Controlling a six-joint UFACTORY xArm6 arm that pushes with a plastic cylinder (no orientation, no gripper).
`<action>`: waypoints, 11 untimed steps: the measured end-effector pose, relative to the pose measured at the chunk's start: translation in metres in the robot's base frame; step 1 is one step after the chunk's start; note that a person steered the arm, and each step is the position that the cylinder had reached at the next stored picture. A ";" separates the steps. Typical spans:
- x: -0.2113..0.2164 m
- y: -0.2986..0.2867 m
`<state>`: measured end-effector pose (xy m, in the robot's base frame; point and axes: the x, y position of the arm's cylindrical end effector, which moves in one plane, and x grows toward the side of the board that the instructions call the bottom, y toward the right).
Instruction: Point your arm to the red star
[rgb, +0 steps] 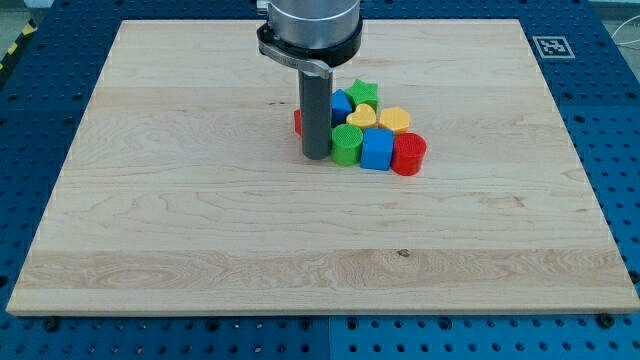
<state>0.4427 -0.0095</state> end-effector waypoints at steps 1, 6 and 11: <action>0.012 0.001; -0.006 -0.102; -0.066 0.004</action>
